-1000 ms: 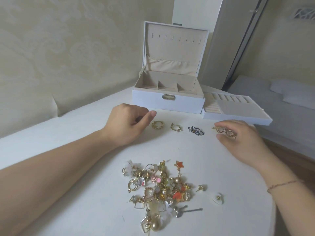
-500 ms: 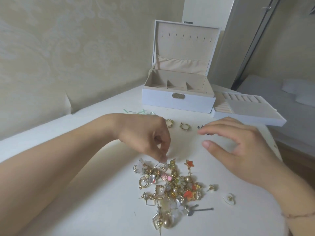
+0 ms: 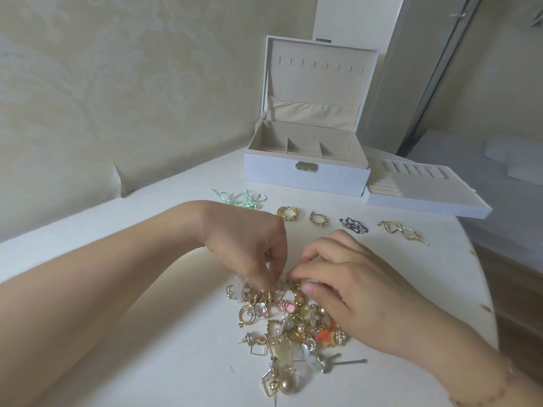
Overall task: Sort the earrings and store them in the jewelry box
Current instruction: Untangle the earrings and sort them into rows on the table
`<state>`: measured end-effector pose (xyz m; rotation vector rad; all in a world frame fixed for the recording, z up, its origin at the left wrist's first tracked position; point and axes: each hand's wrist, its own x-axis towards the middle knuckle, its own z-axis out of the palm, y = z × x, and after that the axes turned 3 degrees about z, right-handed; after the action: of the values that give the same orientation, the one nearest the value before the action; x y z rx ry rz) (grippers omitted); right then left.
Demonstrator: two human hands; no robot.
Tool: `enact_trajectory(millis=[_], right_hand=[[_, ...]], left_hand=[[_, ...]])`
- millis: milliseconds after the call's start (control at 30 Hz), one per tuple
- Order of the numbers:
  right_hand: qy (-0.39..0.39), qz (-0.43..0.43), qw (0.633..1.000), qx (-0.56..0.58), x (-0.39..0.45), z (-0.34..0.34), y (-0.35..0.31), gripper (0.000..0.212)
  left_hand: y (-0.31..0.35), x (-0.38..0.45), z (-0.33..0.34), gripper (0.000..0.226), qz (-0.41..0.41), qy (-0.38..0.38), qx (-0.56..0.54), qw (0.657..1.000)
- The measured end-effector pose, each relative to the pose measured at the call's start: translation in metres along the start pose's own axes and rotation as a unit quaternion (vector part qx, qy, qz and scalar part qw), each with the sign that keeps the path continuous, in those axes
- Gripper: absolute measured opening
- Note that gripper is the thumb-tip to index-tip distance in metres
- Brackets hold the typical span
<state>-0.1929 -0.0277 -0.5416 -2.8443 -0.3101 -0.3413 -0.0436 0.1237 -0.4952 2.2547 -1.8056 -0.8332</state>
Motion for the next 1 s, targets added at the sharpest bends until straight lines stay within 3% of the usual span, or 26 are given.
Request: enact_trajectory(millis=[300,433,533,667,800,1000], right_hand=[[-0.087,-0.026,0.992,0.087,-0.008,-0.019,0.002,0.011],[0.020,0.049,0.988,0.144,-0.002,-0.014,0.003,0.022],[0.025,0.067,0.985,0.156,0.001,-0.011,0.003,0.009],[-0.016,0.025,0.989,0.146,0.006,-0.009,-0.003,0.011],[-0.014,-0.087,0.994,0.068,0.012,0.001,-0.008,0.015],[-0.011,-0.096,0.995,0.004,0.013,0.001,-0.009,0.004]], left_hand=[[-0.009,-0.006,-0.005,0.009,0.020,0.013,-0.083,0.996],[-0.010,-0.005,-0.005,0.012,0.040,0.029,-0.102,0.994],[-0.011,-0.005,-0.007,0.011,0.056,0.048,-0.128,0.989],[-0.020,-0.005,-0.008,0.022,0.065,0.115,-0.214,0.968],[-0.026,-0.001,-0.010,0.021,0.056,0.201,-0.278,0.938],[-0.025,0.001,-0.008,0.025,0.070,0.202,-0.287,0.934]])
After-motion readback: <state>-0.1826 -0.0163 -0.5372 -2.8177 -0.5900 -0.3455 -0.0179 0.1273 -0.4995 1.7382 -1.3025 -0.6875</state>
